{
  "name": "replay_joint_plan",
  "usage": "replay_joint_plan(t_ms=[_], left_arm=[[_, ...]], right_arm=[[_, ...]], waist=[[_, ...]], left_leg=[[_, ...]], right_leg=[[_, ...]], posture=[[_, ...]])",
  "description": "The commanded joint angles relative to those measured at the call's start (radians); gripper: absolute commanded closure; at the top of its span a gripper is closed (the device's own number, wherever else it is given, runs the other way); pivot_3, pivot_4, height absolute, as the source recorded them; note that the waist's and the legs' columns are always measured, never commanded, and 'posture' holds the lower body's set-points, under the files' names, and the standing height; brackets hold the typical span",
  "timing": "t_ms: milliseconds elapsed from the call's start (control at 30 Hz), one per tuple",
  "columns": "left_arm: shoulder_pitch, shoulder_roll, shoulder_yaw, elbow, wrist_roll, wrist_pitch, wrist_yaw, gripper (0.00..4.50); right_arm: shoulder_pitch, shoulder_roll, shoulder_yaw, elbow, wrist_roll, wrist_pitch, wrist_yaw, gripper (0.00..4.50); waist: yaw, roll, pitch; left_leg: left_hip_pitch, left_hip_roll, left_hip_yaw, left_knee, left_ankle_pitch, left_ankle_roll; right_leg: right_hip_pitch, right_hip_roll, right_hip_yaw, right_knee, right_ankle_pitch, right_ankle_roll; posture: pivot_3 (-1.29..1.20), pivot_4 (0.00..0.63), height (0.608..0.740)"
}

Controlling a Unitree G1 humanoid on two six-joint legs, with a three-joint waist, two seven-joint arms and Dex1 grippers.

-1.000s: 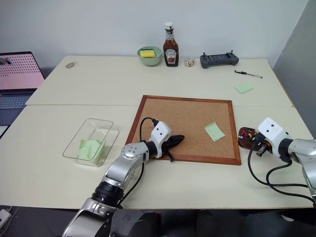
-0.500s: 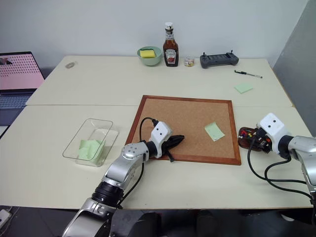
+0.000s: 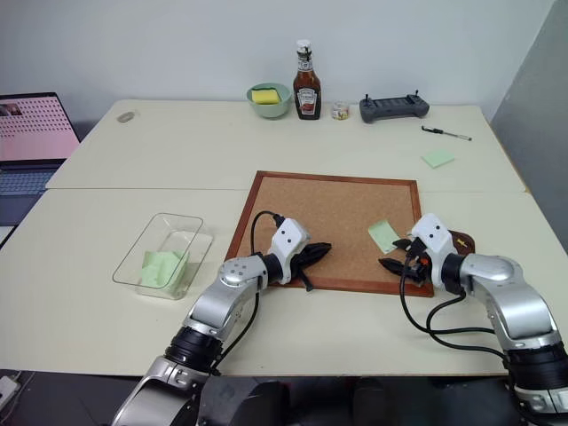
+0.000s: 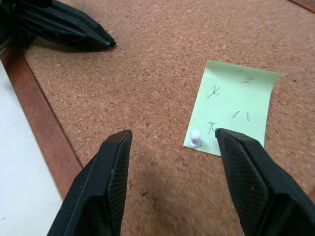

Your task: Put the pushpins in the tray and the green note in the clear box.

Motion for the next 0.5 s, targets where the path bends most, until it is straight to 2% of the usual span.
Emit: replay_joint_plan(t_ms=[33, 100, 167, 200, 500], left_arm=[[0.029, -0.001, -0.029, 0.02, 0.021, 0.029, 0.002, 4.5], [0.031, 0.0, -0.028, 0.017, 0.021, 0.03, 0.003, 4.5], [0.032, 0.002, -0.027, 0.015, 0.021, 0.031, 0.004, 4.5], [0.033, 0.002, -0.027, 0.014, 0.021, 0.031, 0.004, 4.5], [0.035, 0.006, -0.028, 0.011, 0.02, 0.032, 0.005, 4.5]], right_arm=[[-0.04, 0.014, 0.021, 0.042, -0.027, -0.063, 0.008, 1.64], [-0.05, 0.022, 0.029, 0.071, -0.041, -0.082, 0.004, 1.64], [-0.054, 0.023, 0.031, 0.094, -0.051, -0.098, 0.003, 2.01], [-0.055, 0.023, 0.031, 0.102, -0.055, -0.104, 0.005, 2.05], [-0.044, 0.006, -0.009, 0.111, -0.036, -0.117, 0.019, 3.82]], waist=[[0.0, 0.0, 0.0], [0.0, 0.0, 0.0], [0.0, 0.0, 0.0], [0.0, 0.0, 0.0], [-0.001, 0.0, 0.0]], left_leg=[[0.0, 0.0, 0.0, 0.0, 0.0, 0.0], [0.0, 0.0, 0.0, 0.0, 0.0, 0.0], [0.0, 0.0, 0.0, 0.0, 0.0, 0.0], [0.0, 0.0, 0.0, 0.0, 0.0, 0.0], [0.0, 0.0, 0.0, 0.0, 0.0, 0.0]], right_leg=[[0.0, 0.0, 0.0, 0.0, 0.0, 0.0], [0.0, 0.0, 0.0, 0.0, 0.0, 0.0], [0.0, 0.0, 0.0, 0.0, 0.0, 0.0], [0.0, 0.0, 0.0, 0.0, 0.0, 0.0], [0.0, 0.0, 0.0, 0.0, 0.0, 0.0]], posture=[[0.0, 0.15, 0.74], [0.0, 0.15, 0.74], [0.0, 0.15, 0.74], [0.0, 0.15, 0.74], [0.0, 0.15, 0.74]])
